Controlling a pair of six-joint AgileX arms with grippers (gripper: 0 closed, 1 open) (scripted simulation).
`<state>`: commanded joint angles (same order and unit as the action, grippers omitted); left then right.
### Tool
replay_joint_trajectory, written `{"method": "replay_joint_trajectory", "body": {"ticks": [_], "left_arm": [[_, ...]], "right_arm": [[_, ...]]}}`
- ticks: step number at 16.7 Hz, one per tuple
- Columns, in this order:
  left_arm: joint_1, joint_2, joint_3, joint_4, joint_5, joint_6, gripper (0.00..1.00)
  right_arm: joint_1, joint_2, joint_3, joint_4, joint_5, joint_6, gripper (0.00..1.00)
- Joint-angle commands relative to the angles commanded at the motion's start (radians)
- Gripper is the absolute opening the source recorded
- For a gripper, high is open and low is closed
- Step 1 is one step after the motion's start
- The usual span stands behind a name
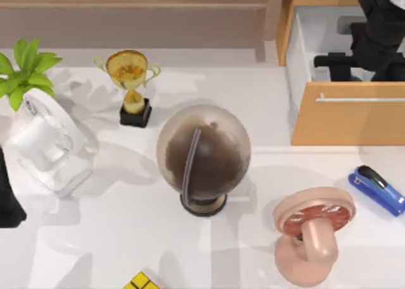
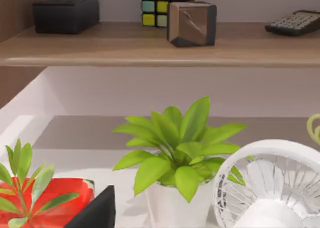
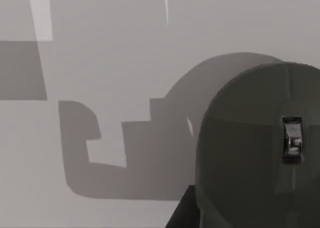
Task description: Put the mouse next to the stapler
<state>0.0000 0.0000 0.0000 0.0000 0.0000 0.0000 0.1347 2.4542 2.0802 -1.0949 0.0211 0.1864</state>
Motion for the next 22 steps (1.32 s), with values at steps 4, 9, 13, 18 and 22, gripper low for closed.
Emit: {"method": "replay_joint_trajectory", "body": {"ticks": [4,9,13,18,22], "left_arm": [[0.000,0.000,0.000,0.000,0.000,0.000,1.00],[0.000,0.000,0.000,0.000,0.000,0.000,1.00],[0.000,0.000,0.000,0.000,0.000,0.000,1.00],[0.000,0.000,0.000,0.000,0.000,0.000,1.00],[0.000,0.000,0.000,0.000,0.000,0.000,1.00]], "right_arm": [[0.000,-0.009,0.001,-0.002,-0.001,-0.001,0.00],[0.003,-0.132,-0.045,-0.020,-0.014,-0.037,0.00],[-0.035,-0.297,-0.115,0.004,-0.040,-0.072,0.00],[-0.139,-0.524,-0.256,0.047,-0.075,-0.111,0.00],[-0.234,-0.689,-0.419,0.077,-0.097,-0.137,0.00]]}}
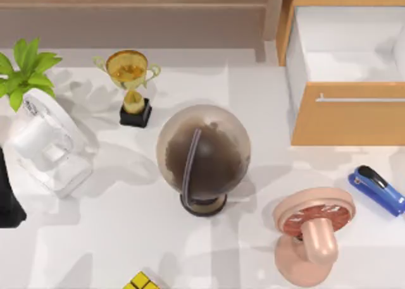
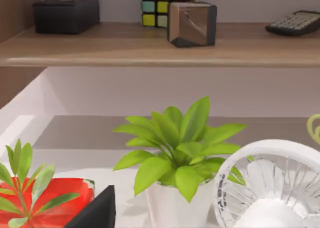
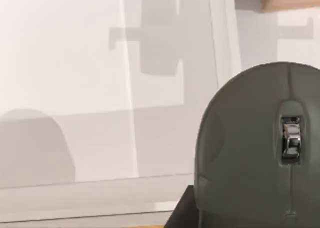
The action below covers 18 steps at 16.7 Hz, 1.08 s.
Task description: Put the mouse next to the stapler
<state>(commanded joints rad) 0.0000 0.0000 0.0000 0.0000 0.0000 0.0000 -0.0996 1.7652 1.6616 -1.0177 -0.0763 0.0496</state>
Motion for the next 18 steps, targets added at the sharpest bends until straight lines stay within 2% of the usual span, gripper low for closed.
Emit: {"method": "replay_joint_trajectory", "body": {"ticks": [8,13,18], "left_arm": [[0.000,0.000,0.000,0.000,0.000,0.000,1.00],[0.000,0.000,0.000,0.000,0.000,0.000,1.00],[0.000,0.000,0.000,0.000,0.000,0.000,1.00]], "right_arm": [[-0.113,-0.182,-0.367,0.046,-0.002,-0.054,0.00],[-0.081,-0.157,-0.549,0.097,0.014,-0.094,0.00],[-0.034,-0.088,-0.632,0.179,0.042,-0.128,0.00]]}}
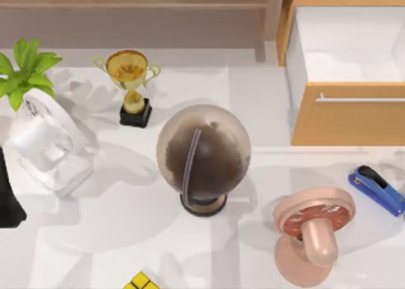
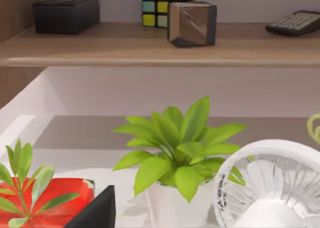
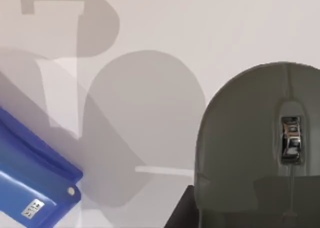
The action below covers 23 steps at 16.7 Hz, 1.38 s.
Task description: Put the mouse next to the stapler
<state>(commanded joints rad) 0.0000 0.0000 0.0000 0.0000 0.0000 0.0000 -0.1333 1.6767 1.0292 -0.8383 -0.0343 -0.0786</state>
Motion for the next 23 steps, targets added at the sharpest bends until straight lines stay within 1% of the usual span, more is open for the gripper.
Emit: {"method": "replay_joint_trajectory", "body": {"ticks": [4,23], "left_arm": [[0.000,0.000,0.000,0.000,0.000,0.000,1.00],[0.000,0.000,0.000,0.000,0.000,0.000,1.00]], "right_arm": [[0.019,0.029,-0.002,0.048,0.013,-0.013,0.00],[0.016,-0.014,-0.040,0.028,0.005,-0.001,0.00]]}}
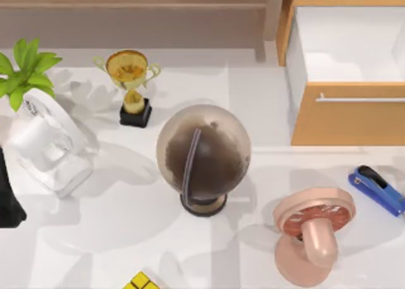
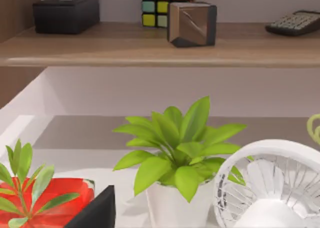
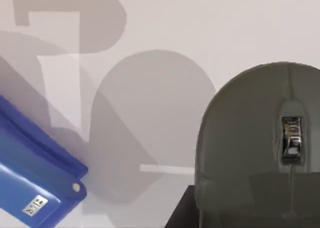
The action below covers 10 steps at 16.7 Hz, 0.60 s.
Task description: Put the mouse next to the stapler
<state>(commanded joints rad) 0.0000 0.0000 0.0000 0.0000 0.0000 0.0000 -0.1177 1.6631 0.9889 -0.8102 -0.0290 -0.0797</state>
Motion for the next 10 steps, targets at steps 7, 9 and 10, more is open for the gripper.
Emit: {"method": "replay_joint_trajectory", "body": {"ticks": [7,9,10], "left_arm": [[0.000,0.000,0.000,0.000,0.000,0.000,1.00],[0.000,0.000,0.000,0.000,0.000,0.000,1.00],[0.000,0.000,0.000,0.000,0.000,0.000,1.00]], "right_arm": [[0.007,0.019,0.010,0.026,-0.003,-0.004,0.00],[0.009,0.032,0.016,0.041,-0.001,-0.006,0.00],[0.009,0.039,0.019,0.050,0.001,-0.007,0.00]]}}
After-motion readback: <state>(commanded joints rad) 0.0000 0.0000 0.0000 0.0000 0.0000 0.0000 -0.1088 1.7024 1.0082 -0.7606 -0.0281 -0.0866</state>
